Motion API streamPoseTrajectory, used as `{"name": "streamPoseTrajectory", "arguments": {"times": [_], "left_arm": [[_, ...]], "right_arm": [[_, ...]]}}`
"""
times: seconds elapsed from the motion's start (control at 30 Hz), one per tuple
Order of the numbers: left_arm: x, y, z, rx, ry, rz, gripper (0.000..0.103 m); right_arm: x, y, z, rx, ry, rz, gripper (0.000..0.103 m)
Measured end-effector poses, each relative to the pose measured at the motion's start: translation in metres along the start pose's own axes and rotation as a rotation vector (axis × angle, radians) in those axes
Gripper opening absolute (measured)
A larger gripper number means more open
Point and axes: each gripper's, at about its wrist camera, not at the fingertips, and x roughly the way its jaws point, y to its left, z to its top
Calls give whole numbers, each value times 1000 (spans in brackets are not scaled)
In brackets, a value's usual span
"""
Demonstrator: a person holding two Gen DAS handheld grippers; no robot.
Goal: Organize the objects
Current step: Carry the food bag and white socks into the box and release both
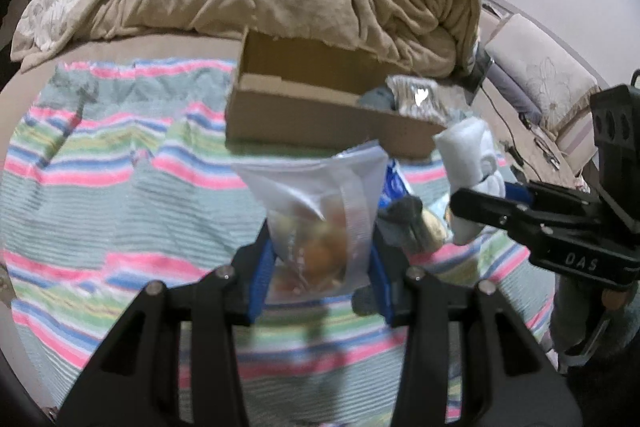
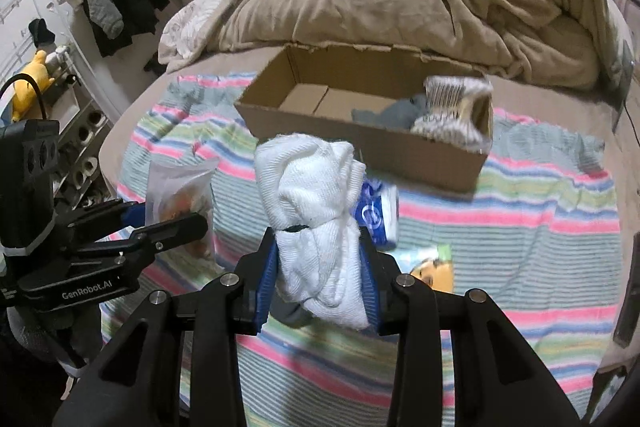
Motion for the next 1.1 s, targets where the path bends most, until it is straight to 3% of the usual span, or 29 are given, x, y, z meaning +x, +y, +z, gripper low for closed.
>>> {"name": "streamPoseTrajectory", "arguments": {"times": [0.53, 0.93, 1.1], "left_arm": [[1, 17, 52, 13, -77, -23, 44], [20, 17, 101, 122, -116, -14, 44], [35, 25, 120, 122, -121, -13, 44]], "right_arm": [[10, -9, 48, 27, -65, -21, 39], [29, -14, 84, 68, -96, -11, 39], [41, -18, 98, 81, -103, -12, 39]]}}
